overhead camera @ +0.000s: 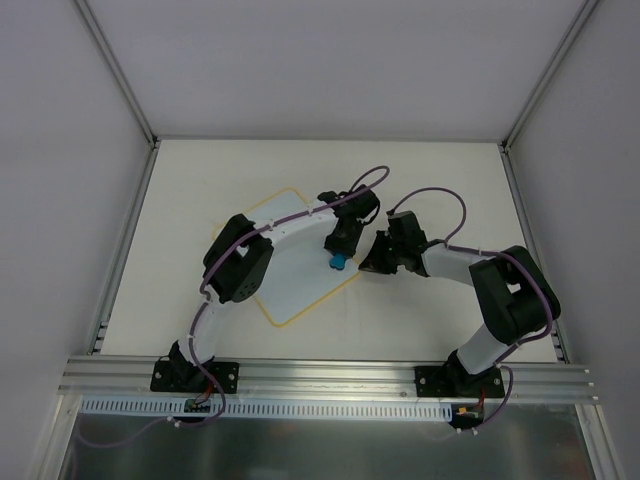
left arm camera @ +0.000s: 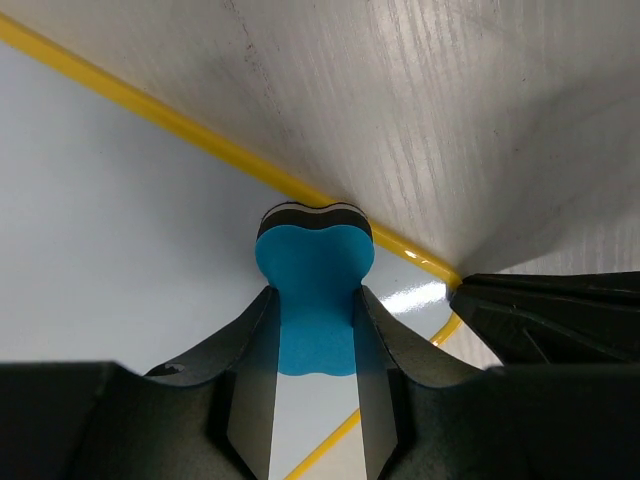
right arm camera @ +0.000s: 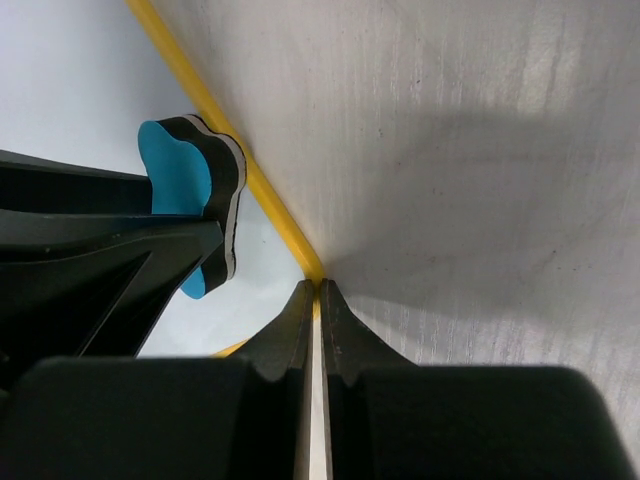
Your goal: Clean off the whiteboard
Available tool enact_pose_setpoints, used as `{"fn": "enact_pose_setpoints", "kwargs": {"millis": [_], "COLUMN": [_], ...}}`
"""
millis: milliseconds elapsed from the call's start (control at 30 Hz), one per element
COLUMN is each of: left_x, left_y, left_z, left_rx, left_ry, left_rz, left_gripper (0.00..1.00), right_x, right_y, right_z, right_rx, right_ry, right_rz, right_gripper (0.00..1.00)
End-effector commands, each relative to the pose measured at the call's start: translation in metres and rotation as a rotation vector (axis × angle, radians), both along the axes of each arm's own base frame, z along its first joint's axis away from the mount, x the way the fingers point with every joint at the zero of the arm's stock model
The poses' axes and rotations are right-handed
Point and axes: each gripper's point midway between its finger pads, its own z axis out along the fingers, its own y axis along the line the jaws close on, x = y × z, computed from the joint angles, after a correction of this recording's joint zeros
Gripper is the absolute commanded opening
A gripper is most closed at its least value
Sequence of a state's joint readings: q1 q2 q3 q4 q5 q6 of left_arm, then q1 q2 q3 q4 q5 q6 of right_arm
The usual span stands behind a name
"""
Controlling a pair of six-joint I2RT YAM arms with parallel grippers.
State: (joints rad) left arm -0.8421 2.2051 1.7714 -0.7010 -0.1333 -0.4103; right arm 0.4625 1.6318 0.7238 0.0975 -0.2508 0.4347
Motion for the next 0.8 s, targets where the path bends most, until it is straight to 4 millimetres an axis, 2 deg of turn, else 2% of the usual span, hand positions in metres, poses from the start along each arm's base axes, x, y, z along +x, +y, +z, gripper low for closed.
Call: {"fn": "enact_pose_setpoints", "kwargs": {"millis": [0,133,167,200,267,433,567,667,700,767], "left_x": [0.007,0.014,0.010,0.017,0.014,0.031,0.045,0.056,0.064,0.072], "left_y": [0.008,0.042,0.060,0.074,0.101,0.167,0.200,0.209,0.217,0.226], "left_z": [-0.034,-0.038,-0.044,-0.038,-0.039,-0.036,-0.034,-0.020,-0.004,0.015], "left_rx": [0.034,0.071,0.116,0.117,0.146,0.198,0.204,0.161,0.138,0.119], "left_ry": [0.033,0.046,0.052,0.043,0.057,0.057,0.066,0.048,0.014,-0.029], "left_rz": [0.071,0.135,0.151,0.181,0.220,0.329,0.393,0.426,0.451,0.478], "left_gripper": [0.00,0.00,0.00,0.00,0.00,0.00,0.00,0.00,0.00,0.00], "right_x": [-0.040,-0.041,-0.041,-0.040,-0.039,-0.041,-0.041,-0.040,-0.040,-0.039], "right_y": [-0.044,-0.045,-0.045,-0.044,-0.045,-0.048,-0.049,-0.049,-0.049,-0.049], "right_z": [-0.048,-0.048,-0.048,-0.047,-0.046,-0.050,-0.051,-0.048,-0.047,-0.045], "right_rx": [-0.199,-0.201,-0.199,-0.196,-0.195,-0.204,-0.204,-0.198,-0.199,-0.199], "right_ry": [0.163,0.162,0.165,0.162,0.160,0.169,0.175,0.169,0.167,0.159], "right_rz": [-0.039,-0.040,-0.042,-0.042,-0.046,-0.049,-0.052,-0.053,-0.052,-0.049], "right_gripper": [0.00,0.00,0.00,0.00,0.00,0.00,0.00,0.00,0.00,0.00]}}
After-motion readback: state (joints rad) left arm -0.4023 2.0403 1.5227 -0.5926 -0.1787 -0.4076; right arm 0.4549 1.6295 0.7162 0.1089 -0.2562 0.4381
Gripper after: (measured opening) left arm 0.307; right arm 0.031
